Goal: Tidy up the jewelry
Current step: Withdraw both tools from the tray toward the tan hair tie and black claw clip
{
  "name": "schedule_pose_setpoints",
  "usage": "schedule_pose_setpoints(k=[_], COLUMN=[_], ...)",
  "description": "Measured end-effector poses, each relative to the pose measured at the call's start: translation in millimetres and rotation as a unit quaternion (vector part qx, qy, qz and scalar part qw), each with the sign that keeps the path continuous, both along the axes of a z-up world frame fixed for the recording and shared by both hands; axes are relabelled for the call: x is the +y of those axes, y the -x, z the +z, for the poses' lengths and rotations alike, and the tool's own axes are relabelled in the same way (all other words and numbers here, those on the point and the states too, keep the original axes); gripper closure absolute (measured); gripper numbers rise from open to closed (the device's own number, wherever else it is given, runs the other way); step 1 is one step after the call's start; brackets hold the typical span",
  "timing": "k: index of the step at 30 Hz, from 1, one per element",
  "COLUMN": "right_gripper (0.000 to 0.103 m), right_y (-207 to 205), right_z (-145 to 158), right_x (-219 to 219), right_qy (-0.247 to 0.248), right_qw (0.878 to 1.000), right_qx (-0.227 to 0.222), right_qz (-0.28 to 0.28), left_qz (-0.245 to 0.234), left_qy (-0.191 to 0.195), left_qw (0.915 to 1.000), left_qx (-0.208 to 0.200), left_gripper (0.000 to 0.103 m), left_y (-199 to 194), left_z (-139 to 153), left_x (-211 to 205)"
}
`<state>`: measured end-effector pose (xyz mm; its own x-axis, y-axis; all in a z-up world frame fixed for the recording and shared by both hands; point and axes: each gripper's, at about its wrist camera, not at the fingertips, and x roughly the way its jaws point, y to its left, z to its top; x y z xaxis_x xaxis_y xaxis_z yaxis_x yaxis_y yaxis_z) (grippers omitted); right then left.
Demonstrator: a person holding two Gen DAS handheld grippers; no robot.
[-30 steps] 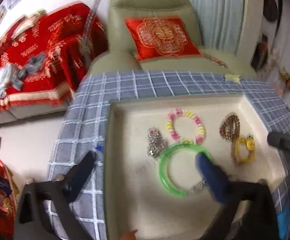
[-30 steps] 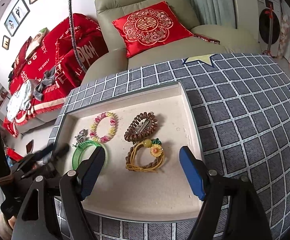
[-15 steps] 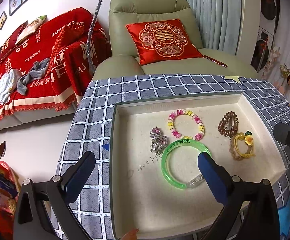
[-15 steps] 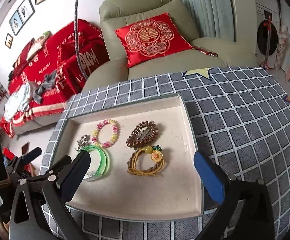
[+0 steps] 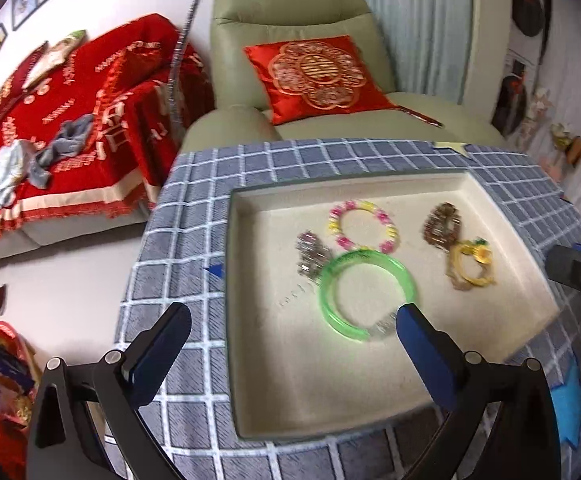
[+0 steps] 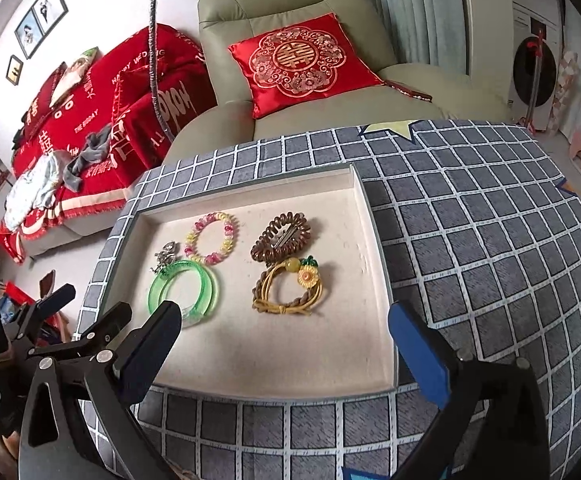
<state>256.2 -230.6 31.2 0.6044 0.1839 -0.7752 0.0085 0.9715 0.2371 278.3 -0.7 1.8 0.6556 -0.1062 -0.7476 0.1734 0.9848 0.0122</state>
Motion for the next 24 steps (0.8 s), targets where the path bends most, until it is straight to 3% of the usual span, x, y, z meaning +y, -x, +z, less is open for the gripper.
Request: schedule_pose_setpoints(k=[13, 24], right_gripper=[0.0, 0.0], right_y=[46, 111], right_z=[6, -12], right_x=[9, 22], right_qy=[0.004, 0.003], right_qw=[1.0, 0.999], right_qx=[-0.003, 0.029], right_qz=[0.022, 0.044], left_qz=[-0.013, -0.024], left_qy=[0.022, 0.025], left_qw=[0.9997, 0.999], left_qx=[0.008, 0.029], left_gripper=[0.0, 0.0], left_y=[57, 129], left_z=[10, -11], left_x=[11, 23])
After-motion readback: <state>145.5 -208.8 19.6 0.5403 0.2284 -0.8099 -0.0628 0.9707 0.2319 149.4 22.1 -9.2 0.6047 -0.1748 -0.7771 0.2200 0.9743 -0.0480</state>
